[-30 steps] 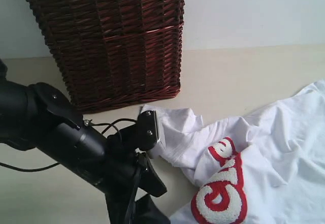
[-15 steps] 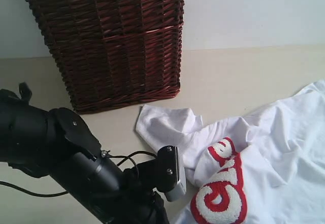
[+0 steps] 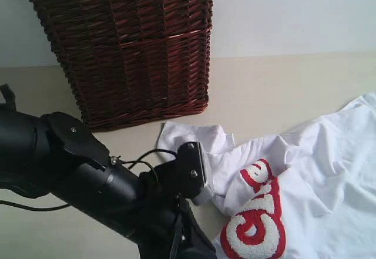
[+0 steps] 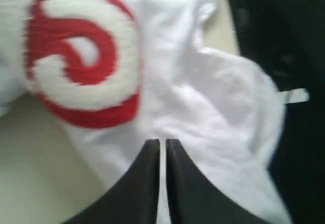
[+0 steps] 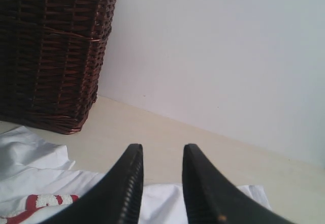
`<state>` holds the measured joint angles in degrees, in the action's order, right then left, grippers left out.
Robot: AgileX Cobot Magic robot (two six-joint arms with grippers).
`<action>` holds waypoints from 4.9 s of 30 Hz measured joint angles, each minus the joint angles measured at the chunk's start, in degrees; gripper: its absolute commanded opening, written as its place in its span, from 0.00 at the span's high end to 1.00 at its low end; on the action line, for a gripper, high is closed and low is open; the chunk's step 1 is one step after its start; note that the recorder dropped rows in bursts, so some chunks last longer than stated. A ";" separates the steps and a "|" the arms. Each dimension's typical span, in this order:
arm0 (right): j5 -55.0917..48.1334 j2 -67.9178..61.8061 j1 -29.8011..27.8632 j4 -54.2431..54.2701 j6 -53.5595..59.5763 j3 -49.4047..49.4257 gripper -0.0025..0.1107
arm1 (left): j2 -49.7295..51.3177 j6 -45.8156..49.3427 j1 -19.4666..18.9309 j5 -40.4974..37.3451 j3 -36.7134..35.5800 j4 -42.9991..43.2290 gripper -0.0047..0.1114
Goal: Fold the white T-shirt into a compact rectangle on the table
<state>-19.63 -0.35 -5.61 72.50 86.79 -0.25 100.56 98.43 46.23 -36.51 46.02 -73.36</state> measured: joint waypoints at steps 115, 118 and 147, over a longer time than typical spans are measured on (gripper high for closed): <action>-6.92 -75.74 0.00 -39.51 -39.18 -30.47 0.98 | 14.51 -8.91 10.77 -14.41 10.20 -21.36 0.53; -8.83 -77.97 0.00 -49.99 -41.30 -30.47 0.98 | 14.51 -8.90 8.75 -14.41 10.20 -21.36 0.53; 0.79 -91.75 0.00 -75.73 -71.33 -30.56 0.98 | 7.91 -10.05 -9.48 -19.65 10.36 -8.00 0.53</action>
<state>-18.84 -92.10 -5.61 -3.23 15.47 -30.80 108.47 88.38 36.75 -56.17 56.38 -81.36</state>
